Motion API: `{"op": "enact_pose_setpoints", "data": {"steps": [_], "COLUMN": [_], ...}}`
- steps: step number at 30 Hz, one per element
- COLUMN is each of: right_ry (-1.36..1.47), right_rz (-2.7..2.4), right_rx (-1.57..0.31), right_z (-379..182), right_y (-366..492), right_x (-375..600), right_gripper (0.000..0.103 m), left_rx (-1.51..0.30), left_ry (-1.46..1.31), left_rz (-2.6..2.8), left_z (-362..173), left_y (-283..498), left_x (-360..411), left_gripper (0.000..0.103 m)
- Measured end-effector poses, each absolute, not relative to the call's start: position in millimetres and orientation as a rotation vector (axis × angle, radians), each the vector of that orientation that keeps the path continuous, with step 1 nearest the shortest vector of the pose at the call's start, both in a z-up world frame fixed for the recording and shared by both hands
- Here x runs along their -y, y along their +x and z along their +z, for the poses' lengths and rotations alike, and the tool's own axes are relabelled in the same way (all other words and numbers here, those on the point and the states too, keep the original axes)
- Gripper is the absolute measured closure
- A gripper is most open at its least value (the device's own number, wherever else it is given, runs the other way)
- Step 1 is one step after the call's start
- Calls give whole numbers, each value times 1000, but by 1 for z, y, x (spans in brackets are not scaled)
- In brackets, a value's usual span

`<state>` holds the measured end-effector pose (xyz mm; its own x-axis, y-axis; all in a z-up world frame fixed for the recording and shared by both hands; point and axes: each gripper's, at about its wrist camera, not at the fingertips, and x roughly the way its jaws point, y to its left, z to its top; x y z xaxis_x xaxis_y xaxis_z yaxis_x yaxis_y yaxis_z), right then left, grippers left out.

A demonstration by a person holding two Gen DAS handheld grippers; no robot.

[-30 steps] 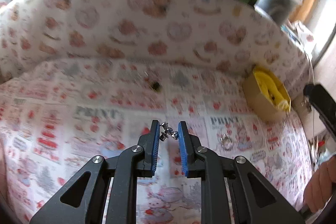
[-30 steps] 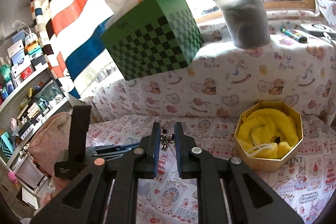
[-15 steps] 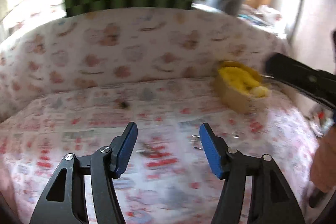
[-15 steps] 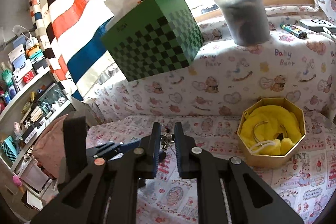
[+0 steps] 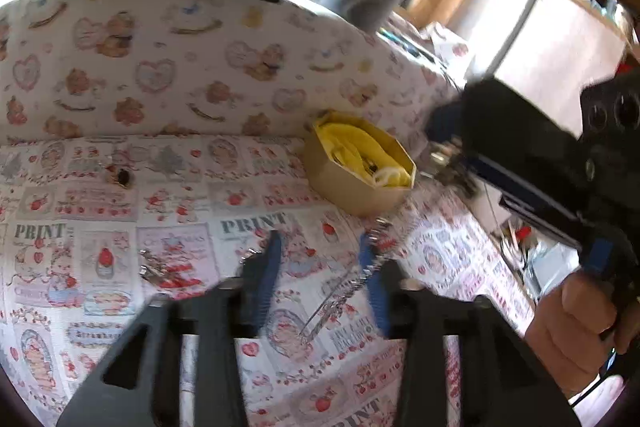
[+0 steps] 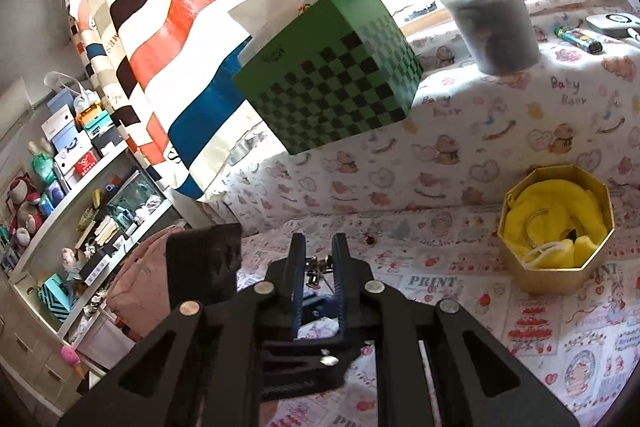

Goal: Organize jewelry
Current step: 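Bring the left tool to the right tool and take the silver chain from it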

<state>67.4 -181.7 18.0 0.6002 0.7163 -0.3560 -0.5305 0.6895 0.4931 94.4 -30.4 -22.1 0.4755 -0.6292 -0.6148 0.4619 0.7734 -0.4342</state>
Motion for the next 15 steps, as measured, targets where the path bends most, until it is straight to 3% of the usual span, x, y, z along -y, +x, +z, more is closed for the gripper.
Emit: {"op": "enact_pose_setpoints", "data": {"steps": [1,7,15], "right_ry": [344,237,237], "right_rz": [723,566,496], "right_rx": [-563,-524,-612], "right_z": [17,14,-4], "right_y": [68,74,100], "right_x": [181,182,191], "right_gripper": [91,91,94], "left_rx": [-849,-772,-697], "left_ry": [-216,-153,-161], "left_rz": [-687,-631,-630], "left_z": [-23,-8,13], "left_y": [94,82,73], "left_x": [33,29,9], "left_gripper": [101,102,101]}}
